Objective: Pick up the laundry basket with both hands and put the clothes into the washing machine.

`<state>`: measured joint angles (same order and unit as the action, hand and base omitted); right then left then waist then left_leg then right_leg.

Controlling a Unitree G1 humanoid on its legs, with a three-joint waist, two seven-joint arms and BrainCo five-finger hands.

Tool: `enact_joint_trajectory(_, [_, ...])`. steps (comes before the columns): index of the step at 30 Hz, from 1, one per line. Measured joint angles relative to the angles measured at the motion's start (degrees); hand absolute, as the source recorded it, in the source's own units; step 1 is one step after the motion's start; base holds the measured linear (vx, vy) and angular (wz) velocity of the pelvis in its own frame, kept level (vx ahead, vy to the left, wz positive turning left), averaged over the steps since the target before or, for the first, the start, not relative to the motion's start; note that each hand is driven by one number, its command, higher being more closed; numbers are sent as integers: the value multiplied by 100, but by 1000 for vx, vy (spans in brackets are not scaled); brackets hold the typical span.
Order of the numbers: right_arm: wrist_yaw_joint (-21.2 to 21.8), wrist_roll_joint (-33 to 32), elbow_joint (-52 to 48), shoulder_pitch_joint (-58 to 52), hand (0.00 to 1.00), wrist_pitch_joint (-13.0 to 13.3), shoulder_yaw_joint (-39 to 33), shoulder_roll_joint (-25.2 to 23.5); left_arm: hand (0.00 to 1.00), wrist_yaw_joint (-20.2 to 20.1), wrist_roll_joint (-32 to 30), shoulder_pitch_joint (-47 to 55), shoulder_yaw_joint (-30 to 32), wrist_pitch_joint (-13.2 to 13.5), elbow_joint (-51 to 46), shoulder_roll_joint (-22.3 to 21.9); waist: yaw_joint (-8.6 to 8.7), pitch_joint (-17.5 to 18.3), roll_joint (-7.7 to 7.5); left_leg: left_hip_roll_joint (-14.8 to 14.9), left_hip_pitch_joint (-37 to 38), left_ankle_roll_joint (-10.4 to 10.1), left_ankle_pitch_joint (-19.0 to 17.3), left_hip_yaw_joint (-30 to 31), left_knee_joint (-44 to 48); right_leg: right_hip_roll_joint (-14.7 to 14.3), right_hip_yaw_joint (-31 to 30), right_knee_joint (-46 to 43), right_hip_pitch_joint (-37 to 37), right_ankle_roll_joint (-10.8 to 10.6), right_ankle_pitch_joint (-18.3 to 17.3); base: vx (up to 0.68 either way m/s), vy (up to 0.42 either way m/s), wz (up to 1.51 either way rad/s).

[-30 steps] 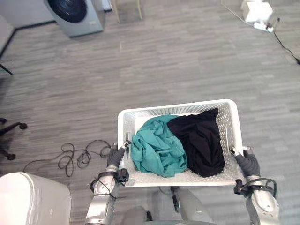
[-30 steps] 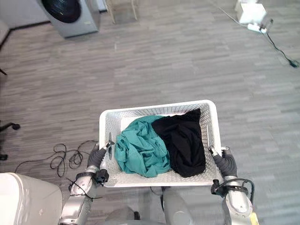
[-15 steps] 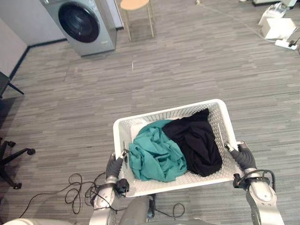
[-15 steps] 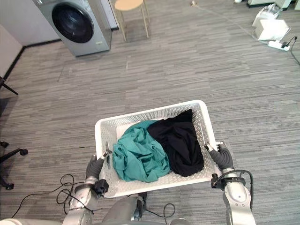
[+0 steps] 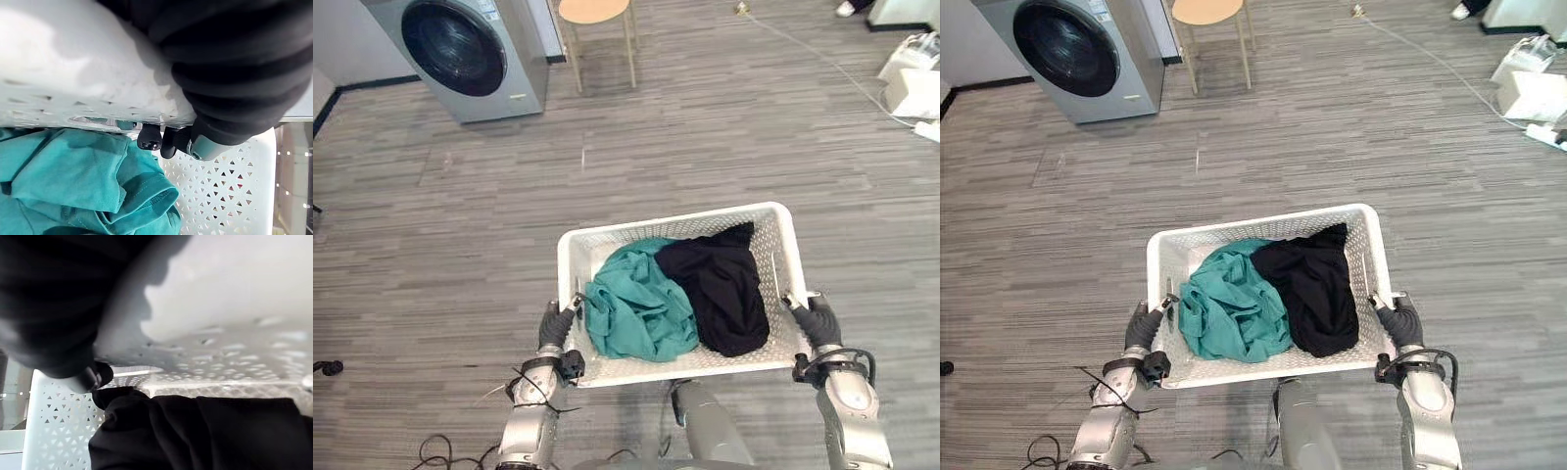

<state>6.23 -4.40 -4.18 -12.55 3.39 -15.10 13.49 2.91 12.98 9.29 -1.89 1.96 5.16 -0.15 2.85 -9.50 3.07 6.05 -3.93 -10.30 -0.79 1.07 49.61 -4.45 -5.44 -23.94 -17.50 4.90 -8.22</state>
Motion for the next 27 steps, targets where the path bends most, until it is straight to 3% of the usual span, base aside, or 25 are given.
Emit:
enact_joint_trajectory(1, [9, -18, -2, 15, 100, 0, -1, 84, 100, -7, 10, 12, 1, 0, 0, -29, -59, -4, -1, -7, -159, 21, -53, -12, 375, -15, -19, 88, 209, 13, -52, 460, -163, -8])
enact_joint_trajectory(3, [30, -51, -3, 75, 100, -22, 49, 276, 100, -17, 66, 127, 2, 55, -3, -110, -191, -15, -22, 9, -542, 302, -433, -314, 786, -22, -118, 417, 830, 59, -140, 454, -101, -18])
enact_joint_trajectory(4, [39, -73, -4, 190, 100, -28, 96, 475, 100, -28, 141, 174, 19, 107, -21, -208, -274, 5, 9, -82, -1043, 496, -919, -489, 264, 28, -145, 714, 1231, 123, -217, 415, -41, -14])
enact_joint_trajectory(5, [40, -73, -5, 211, 100, -30, 100, 504, 100, -28, 158, 174, 22, 107, -21, -226, -282, 6, 10, -114, -1128, 492, -965, -486, 104, 38, -153, 747, 1275, 125, -236, 467, -17, -15])
enact_joint_trajectory(6, [45, -73, 24, 318, 100, -60, 108, 625, 100, -25, 168, 178, 35, 109, -27, -314, -340, 24, 44, -248, -1416, 499, -1049, -447, -781, 52, -205, 875, 1442, 117, -317, 392, 20, -15])
enact_joint_trajectory(7, [48, -74, 113, 455, 100, -121, 186, 730, 100, -32, 194, 206, 36, 108, -37, -314, -376, 52, 94, -367, -1526, 418, -992, -342, -2038, 66, -259, 1077, 1675, 103, -347, 413, 35, -15])
enact_joint_trajectory(8, [49, -77, 141, 500, 100, -135, 217, 761, 100, -31, 206, 216, 50, 108, -37, -316, -377, 69, 130, -410, -1548, 325, -891, -264, -2682, 65, -260, 1219, 1819, 96, -354, 447, 63, -10])
enact_joint_trajectory(9, [52, -93, 241, 599, 100, -134, 282, 824, 100, -22, 214, 258, 51, 108, -73, -335, -379, 107, 254, -401, -1736, 106, -756, -116, -3523, 4, -267, 1458, 2118, 59, -388, 369, 69, -4])
enact_joint_trajectory(11, [51, -198, 397, 680, 100, -133, 425, 950, 100, 20, 204, 363, 44, 100, -180, -383, -407, 136, 325, -465, -2048, 86, -720, -162, -3557, -37, -310, 1625, 2544, -6, -655, 548, 157, -23])
enact_joint_trajectory(12, [52, -195, 399, 632, 100, -134, 502, 938, 100, 75, 197, 471, 53, 85, -181, -382, -485, 190, 274, -635, -2019, 434, -368, -202, -3461, 84, -358, 1593, 2823, -166, -907, 528, 175, -47])
enact_joint_trajectory(13, [53, -190, 398, 582, 100, -134, 576, 934, 100, 97, 196, 552, 79, 85, -184, -382, -548, 293, 208, -720, -1977, 652, -77, -240, -3429, 190, -451, 1491, 2863, -309, -1034, 776, 231, -59])
enact_joint_trajectory(14, [68, -181, 397, 551, 100, -117, 703, 928, 100, 102, 196, 666, 164, 87, -184, -386, -608, 457, 165, -833, -1897, 1067, 470, -407, -3486, 286, -659, 1001, 2769, -541, -1171, 598, 149, -28])
enact_joint_trajectory(15, [71, -181, 481, 549, 100, -99, 711, 788, 100, 101, 135, 659, 234, 85, -194, -376, -507, 525, -41, -1093, -1731, 1195, 454, -536, -3553, 445, -714, 137, 2427, -781, -1226, 908, 182, 2])
enact_joint_trajectory(16, [75, -181, 526, 559, 100, -99, 680, 746, 100, 99, 90, 657, 231, 81, -194, -353, -480, 538, -55, -1162, -1631, 1298, 413, -506, -3619, 474, -729, -376, 2249, -1143, -1181, 588, 79, 53])
enact_joint_trajectory(17, [92, -180, 610, 589, 100, -109, 656, 694, 100, 100, 78, 603, 225, 49, -184, -296, -400, 514, -107, -1303, -1472, 1390, 346, -399, -3701, 452, -728, -1261, 1924, -1846, -901, 812, 60, 75])
enact_joint_trajectory(18, [119, -179, 680, 627, 100, -115, 664, 596, 100, 137, 76, 501, 219, 4, -173, -207, -326, 452, -207, -1400, -1061, 1459, 296, -128, -3990, 347, -728, -2732, 1263, -1948, -436, 622, 31, 72])
enact_joint_trajectory(19, [143, -170, 712, 664, 100, -116, 667, 568, 100, 186, 87, 504, 219, -8, -172, -189, -347, 439, -224, -1404, -896, 1485, 279, -69, -4077, 326, -676, -3140, 1054, -1758, -540, 717, 35, 57])
enact_joint_trajectory(21, [160, -144, 802, 717, 100, -124, 719, 495, 100, 280, 90, 522, 254, -6, -183, -153, -371, 414, -155, -1231, -241, 1575, 119, 133, -4170, 373, -313, -3634, 432, -912, -1001, 531, 27, 23])
enact_joint_trajectory(23, [167, -160, 776, 766, 100, -77, 775, 493, 100, 347, 106, 498, 259, 44, -237, -82, -357, 410, -83, -941, 78, 1536, -65, 201, -4171, 374, -82, -2996, -98, -647, -1170, 454, -39, 11])
enact_joint_trajectory(24, [154, -178, 725, 784, 100, -11, 766, 500, 100, 348, 117, 449, 255, 82, -240, -61, -343, 411, -95, -846, 174, 1458, -135, 213, -4166, 359, -103, -2379, -346, -686, -1147, 505, -143, 27])
enact_joint_trajectory(25, [151, -179, 700, 812, 100, 67, 714, 504, 100, 348, 129, 376, 254, 110, -240, -68, -286, 390, -79, -674, 299, 1368, -390, 271, -4162, 332, -206, -1248, -549, -877, -955, 494, -221, 40])
enact_joint_trajectory(26, [150, -188, 709, 847, 100, 70, 693, 493, 100, 347, 142, 313, 255, 113, -237, -56, -216, 367, -124, -593, 407, 1228, -623, 339, -4164, 347, -353, -218, -556, -1123, -553, 418, -226, 51])
enact_joint_trajectory(27, [145, -205, 711, 862, 100, 70, 691, 472, 100, 346, 146, 272, 255, 113, -237, 3, -176, 332, -313, -650, 540, 1121, -794, 365, -4173, 512, -599, 848, -462, -1309, 10, 403, -269, 60])
